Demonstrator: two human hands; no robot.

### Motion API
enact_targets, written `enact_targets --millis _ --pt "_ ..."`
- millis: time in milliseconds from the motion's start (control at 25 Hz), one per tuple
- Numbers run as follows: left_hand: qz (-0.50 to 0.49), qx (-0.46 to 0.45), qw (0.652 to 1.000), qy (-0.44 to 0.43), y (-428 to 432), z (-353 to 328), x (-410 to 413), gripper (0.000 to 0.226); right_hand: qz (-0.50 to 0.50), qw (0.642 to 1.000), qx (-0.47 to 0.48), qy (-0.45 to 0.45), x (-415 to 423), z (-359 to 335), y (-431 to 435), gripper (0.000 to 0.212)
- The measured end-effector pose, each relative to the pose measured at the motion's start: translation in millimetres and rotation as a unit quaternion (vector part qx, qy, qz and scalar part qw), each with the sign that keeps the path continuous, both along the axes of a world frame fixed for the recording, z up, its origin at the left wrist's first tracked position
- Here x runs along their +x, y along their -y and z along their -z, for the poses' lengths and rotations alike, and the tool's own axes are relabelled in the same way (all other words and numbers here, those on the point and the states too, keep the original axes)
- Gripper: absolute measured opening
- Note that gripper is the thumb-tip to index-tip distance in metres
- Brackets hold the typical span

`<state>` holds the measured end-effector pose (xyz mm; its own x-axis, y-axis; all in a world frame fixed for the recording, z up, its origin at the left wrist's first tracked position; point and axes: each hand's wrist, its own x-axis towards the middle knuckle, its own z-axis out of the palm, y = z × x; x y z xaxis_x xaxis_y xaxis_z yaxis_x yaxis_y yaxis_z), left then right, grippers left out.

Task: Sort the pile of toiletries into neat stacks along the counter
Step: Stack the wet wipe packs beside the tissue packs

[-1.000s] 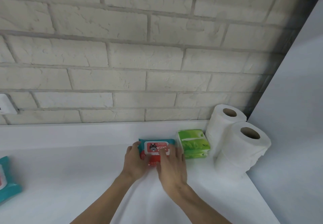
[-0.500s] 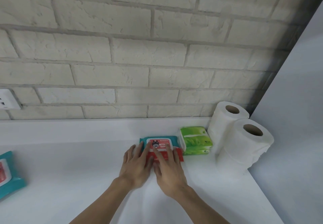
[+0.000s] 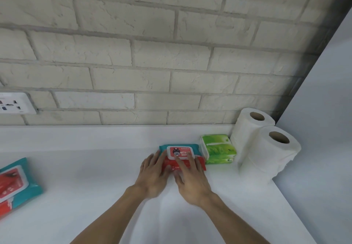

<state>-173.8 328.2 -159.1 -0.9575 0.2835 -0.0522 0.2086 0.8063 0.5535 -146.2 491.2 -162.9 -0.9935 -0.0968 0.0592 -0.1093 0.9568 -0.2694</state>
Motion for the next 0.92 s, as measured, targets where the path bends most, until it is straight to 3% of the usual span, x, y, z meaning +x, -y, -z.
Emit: enact_targets --millis 120,240,520,920 --pt "-0.010 0.051 0.999 -0.006 17.3 -14.6 12.1 0.058 0.033 0.999 -0.026 -0.010 11.6 -18.1 12.8 0.053" --pt "-0.025 0.078 0.996 -0.043 42.4 -30.3 32.7 0.050 0.007 0.996 -0.075 -0.048 34.6 -37.2 35.2 0.042" --pt "-0.062 0.069 0.987 -0.130 138.7 -46.0 102.4 0.033 -0.030 0.964 -0.264 0.011 100.7 -54.9 119.2 0.026" --pt "-0.155 0.013 0.980 -0.128 297.8 -61.5 207.5 0.026 -0.091 0.940 -0.305 0.126 174.5 -69.1 266.7 0.023"
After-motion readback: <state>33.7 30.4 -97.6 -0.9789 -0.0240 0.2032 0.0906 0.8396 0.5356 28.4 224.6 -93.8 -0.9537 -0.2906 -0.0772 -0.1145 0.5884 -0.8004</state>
